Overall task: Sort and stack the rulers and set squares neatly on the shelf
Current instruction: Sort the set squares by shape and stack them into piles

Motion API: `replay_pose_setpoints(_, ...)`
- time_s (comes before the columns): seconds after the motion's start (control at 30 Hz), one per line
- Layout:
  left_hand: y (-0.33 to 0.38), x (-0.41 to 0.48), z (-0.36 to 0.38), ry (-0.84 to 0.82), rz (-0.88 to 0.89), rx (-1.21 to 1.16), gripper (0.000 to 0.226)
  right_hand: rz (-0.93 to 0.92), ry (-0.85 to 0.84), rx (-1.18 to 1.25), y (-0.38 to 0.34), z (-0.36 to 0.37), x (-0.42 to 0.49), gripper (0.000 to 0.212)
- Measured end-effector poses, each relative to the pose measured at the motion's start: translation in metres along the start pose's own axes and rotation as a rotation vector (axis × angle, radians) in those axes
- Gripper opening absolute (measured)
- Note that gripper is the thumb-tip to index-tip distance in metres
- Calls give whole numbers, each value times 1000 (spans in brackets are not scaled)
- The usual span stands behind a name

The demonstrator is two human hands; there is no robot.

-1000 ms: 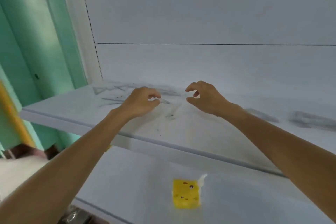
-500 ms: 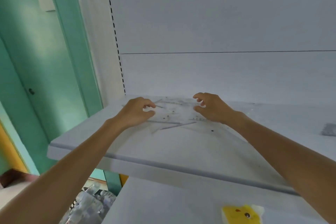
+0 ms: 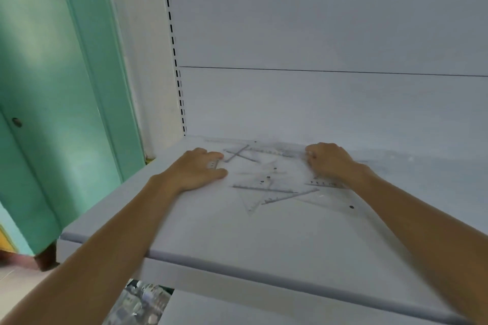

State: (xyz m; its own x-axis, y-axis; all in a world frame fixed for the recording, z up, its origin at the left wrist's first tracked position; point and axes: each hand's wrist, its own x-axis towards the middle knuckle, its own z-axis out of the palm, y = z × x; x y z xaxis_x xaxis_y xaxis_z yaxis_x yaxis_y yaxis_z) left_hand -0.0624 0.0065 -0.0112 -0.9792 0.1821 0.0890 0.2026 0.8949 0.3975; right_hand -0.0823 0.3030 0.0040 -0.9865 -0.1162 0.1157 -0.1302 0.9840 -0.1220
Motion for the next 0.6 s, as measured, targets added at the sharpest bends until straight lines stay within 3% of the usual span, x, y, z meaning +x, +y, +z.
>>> replay_pose_setpoints(0.13, -1, 2, 1, 139, 50, 73, 50, -123, 137, -279, -30, 6, 7, 26)
replay_pose_setpoints(0.27, 5, 1, 5, 160, 134, -71, 44, -180, 173, -407, -44, 6, 4, 24)
replay_pose_setpoints(0.4, 4, 1, 6, 187, 177, -104, 42, -180, 244, -265, -51, 8, 1, 29)
replay_pose_setpoints(0.5, 0, 2, 1, 140, 51, 46, 53, -189, 256, -73, -58, 9, -2, 35)
replay_pose_setpoints(0.6, -2, 1, 0, 82, 12, 101, 54, -210, 258, -39, -65, 12, -4, 35)
